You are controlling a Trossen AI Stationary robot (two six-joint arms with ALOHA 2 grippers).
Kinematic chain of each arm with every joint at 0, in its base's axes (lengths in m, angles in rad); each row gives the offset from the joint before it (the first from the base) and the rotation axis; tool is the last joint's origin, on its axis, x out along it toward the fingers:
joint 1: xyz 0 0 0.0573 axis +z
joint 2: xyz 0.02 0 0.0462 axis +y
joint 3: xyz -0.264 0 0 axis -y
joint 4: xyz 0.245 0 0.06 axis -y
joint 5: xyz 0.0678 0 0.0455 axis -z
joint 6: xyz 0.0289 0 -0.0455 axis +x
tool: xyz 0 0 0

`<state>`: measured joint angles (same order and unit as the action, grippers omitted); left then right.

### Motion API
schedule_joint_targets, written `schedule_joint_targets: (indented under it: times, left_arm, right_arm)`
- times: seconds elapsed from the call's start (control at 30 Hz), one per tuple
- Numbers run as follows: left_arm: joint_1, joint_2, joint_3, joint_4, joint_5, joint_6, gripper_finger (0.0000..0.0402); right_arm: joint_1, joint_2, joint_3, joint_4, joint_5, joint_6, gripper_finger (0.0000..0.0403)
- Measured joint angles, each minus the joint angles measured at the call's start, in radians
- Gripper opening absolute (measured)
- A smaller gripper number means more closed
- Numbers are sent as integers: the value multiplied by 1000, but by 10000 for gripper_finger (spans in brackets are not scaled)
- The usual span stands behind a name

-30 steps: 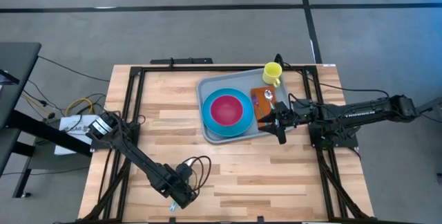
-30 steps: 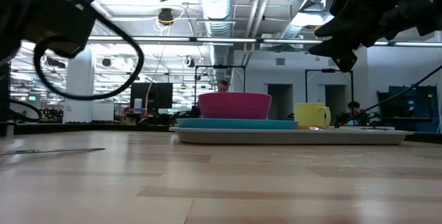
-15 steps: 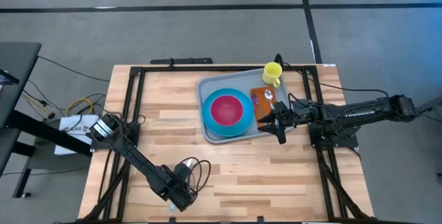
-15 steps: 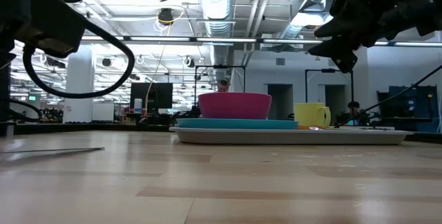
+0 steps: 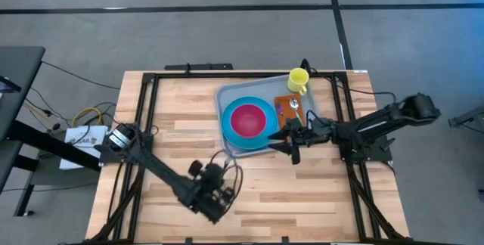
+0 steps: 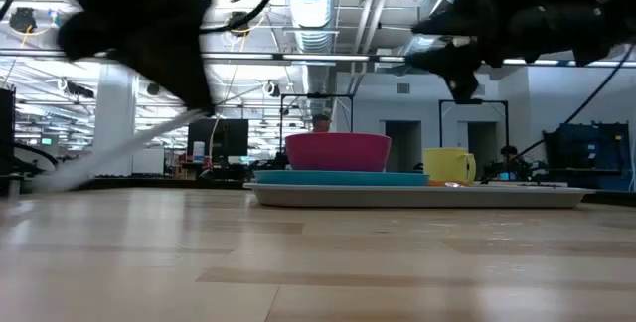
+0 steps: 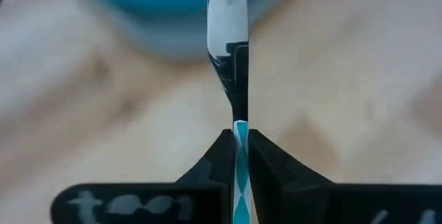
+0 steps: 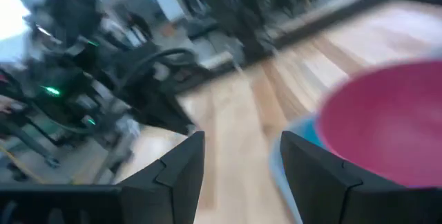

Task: Set up tray
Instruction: Put the blue white knife on top of the orange napkin to the middle of the green spoon and purple fork

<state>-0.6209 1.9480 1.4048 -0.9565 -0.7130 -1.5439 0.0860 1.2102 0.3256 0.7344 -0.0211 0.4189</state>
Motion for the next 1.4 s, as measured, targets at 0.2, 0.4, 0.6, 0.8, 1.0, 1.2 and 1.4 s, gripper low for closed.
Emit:
schedule_joint_targets:
  times: [0.2,0.4,0.6,0.8,1.0,1.2,1.4]
  left_arm:
    - [102,0,10,150,-192,236,7]
    - [176,3,11,407,-311,528,7]
    - [195,3,11,532,-366,675,7]
    - [196,3,11,520,-378,675,7]
    - [202,3,11,522,-402,679,7]
    - [208,3,11,523,-405,697,7]
    - [208,3,11,529,-400,706,12]
  right_arm:
    - [49,212,9,360,69,17,182]
    - [80,360,90,404,222,-61,182]
    - [94,436,167,419,281,-80,182]
    - [99,447,199,427,285,-86,182]
    - [96,447,230,424,296,-79,180]
    - [87,447,251,400,299,-79,145]
    - [84,447,251,386,318,-79,72]
